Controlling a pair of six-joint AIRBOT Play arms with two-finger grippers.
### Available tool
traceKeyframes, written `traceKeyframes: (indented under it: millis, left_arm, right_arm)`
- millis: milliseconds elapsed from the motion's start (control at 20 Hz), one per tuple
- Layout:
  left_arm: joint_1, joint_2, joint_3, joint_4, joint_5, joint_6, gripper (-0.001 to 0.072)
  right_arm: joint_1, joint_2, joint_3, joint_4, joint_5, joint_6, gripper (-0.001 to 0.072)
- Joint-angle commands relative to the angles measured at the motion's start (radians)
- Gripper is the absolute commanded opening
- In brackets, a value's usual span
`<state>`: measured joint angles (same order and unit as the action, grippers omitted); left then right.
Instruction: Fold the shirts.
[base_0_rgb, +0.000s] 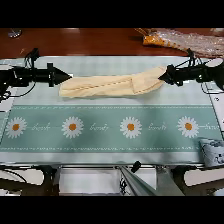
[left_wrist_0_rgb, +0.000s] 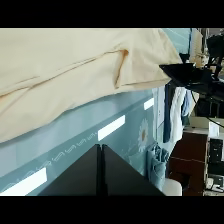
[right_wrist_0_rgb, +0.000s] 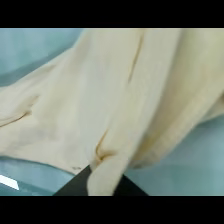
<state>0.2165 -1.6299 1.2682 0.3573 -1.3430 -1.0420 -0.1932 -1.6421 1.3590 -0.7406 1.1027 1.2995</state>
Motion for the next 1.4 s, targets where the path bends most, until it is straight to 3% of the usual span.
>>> traceKeyframes:
  millis: [0, 200, 500, 650, 1100, 1350]
  left_arm:
    - [-0.115, 0.065, 0.001, 0.000, 0.036, 0.000, 0.0018]
    - [-0.333, 0.089, 0.001, 0.000, 0.180, -0.037, 0.0018]
    - [-0.642, 0.069, 0.000, 0.002, 0.363, -0.058, 0.0018]
    - [-0.737, 0.033, -0.002, 0.001, 0.393, -0.083, 0.0018]
    - [-0.981, -0.093, -0.001, 0.001, 0.402, -0.148, 0.0018]
    - [-0.895, -0.094, -0.001, 0.001, 0.387, -0.135, 0.0017]
  right_arm:
    - [0.046, 0.177, 0.001, -0.134, 0.125, 0.019, 0.0016]
    - [0.119, 0.361, 0.001, -0.367, 0.195, 0.155, 0.0016]
    - [0.166, 0.551, 0.001, -0.422, 0.311, 0.254, 0.0017]
    - [0.197, 0.618, 0.001, -0.456, 0.348, 0.293, 0.0017]
    - [0.215, 0.730, 0.001, -0.507, 0.404, 0.340, 0.0017]
    - [0.215, 0.729, -0.001, -0.521, 0.414, 0.340, 0.0018]
